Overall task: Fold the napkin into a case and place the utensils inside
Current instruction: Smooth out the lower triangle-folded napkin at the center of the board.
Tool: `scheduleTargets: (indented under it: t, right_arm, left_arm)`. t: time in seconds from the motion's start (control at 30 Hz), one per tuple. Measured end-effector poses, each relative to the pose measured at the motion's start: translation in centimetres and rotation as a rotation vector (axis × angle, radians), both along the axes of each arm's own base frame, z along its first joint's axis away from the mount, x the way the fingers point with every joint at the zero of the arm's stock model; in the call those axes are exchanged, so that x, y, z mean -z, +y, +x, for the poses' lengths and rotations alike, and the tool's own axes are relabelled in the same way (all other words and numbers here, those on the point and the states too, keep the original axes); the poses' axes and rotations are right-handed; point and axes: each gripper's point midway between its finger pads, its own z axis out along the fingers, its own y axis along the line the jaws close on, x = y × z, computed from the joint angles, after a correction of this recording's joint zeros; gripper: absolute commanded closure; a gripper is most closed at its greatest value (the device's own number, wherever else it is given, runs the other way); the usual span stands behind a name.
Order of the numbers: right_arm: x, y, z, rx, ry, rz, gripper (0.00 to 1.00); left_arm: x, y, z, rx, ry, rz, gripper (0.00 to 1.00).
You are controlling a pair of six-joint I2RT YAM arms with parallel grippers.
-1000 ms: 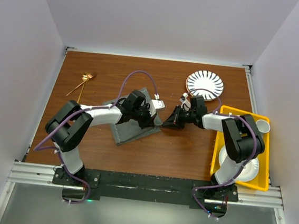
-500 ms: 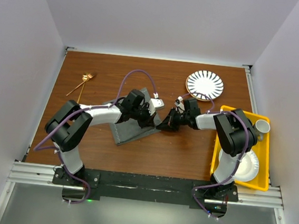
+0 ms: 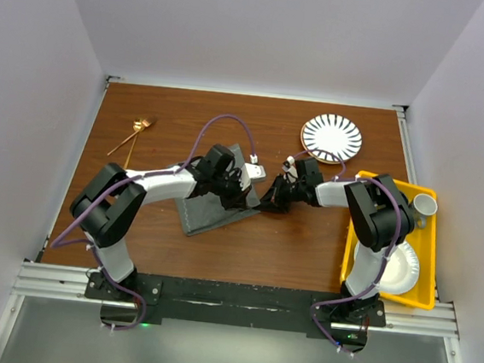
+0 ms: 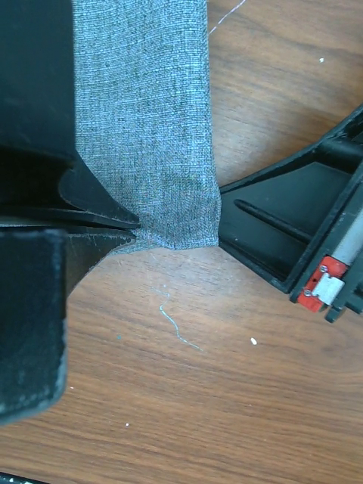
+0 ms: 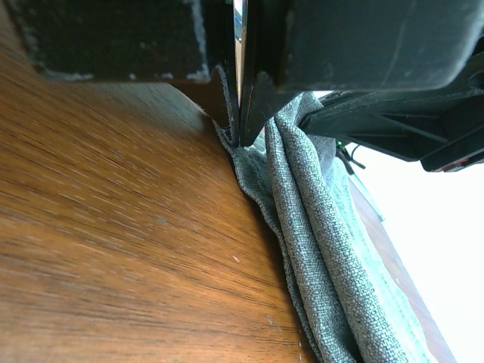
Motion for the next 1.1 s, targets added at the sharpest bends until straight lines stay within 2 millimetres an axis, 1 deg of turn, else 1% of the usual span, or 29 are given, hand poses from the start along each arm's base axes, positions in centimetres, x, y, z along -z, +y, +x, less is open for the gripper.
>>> scheduleTargets:
  t: [0.17,0.2,0.27,0.3,0.33,0.4,0.43,0.5,0.53,0.63,0.73,0.77,0.83,0.87,0.9,0.97,1.03,1.1]
  right_arm:
    - [0.0,0.0,0.0,-0.004,-0.002,-0.003,1.0]
    - [0.0,0.0,0.0,-0.006,-0.002,-0.004,1.0]
    - [0.0,-0.1,-0.1,-0.013,-0.002,-0.006,1.0]
    - [0.0,-0.1,-0.1,-0.018,-0.002,-0.009,0.98]
    - [-0.1,-0.2,-0.2,-0.026,-0.003,-0.016,0.96]
    - [-0.5,-0.5,-0.4,-0.042,-0.004,-0.03,0.94]
    - [-0.8,-0.7,-0.5,-0.053,-0.007,-0.035,0.93]
    - [-2.0,-1.3,-0.3,-0.073,-0.021,-0.047,0.92]
    - [-2.7,-1.6,0.0,-0.087,-0.034,-0.051,0.92]
    - [-5.3,-2.2,1.4,-0.131,-0.102,-0.052,0.89]
    - [-7.7,-2.4,2.6,-0.164,-0.19,-0.049,0.86]
    - [-8.6,-2.2,3.0,-0.173,-0.223,-0.043,0.85]
    - [-9.7,-1.7,3.5,-0.186,-0.262,-0.024,0.84]
    - [-10.2,-1.3,3.8,-0.193,-0.284,-0.016,0.84]
    - [-10.5,-0.8,4.0,-0.202,-0.299,-0.011,0.83]
    - [-11.1,0.6,4.1,-0.231,-0.327,0.008,0.83]
    - [-11.2,2.3,3.8,-0.272,-0.341,0.026,0.83]
    - [-10.6,3.9,3.1,-0.318,-0.334,0.043,0.83]
  left_arm:
    - [0.3,0.0,0.0,-0.005,0.007,0.006,1.0]
    - [0.5,0.1,0.0,-0.005,0.011,0.009,0.98]
    - [1.1,0.2,-0.1,-0.007,0.023,0.021,0.9]
    - [1.4,0.2,-0.1,-0.007,0.028,0.025,0.86]
    - [1.6,0.3,-0.2,-0.006,0.033,0.029,0.78]
    - [1.9,0.4,-0.4,0.0,0.041,0.039,0.69]
    - [2.0,0.5,-0.5,0.005,0.042,0.045,0.61]
    - [2.2,0.8,-0.9,0.017,0.05,0.055,0.53]
    - [2.3,0.8,-1.1,0.026,0.054,0.057,0.47]
    - [2.0,0.8,-1.9,0.062,0.078,0.044,0.39]
    - [0.5,0.7,-2.7,0.084,0.084,0.015,0.4]
    - [-0.7,0.7,-2.7,0.083,0.072,-0.003,0.42]
    - [-3.0,1.1,-2.3,0.068,0.04,-0.042,0.49]
    - [-4.4,1.7,-1.9,0.05,0.019,-0.062,0.52]
    - [-5.8,2.6,-1.3,0.028,-0.007,-0.078,0.59]
    - [-7.4,4.6,-0.4,-0.001,-0.062,-0.076,0.63]
    - [-7.6,6.8,-0.1,-0.022,-0.099,-0.034,0.67]
    - [-6.6,8.5,-0.8,-0.021,-0.1,0.025,0.69]
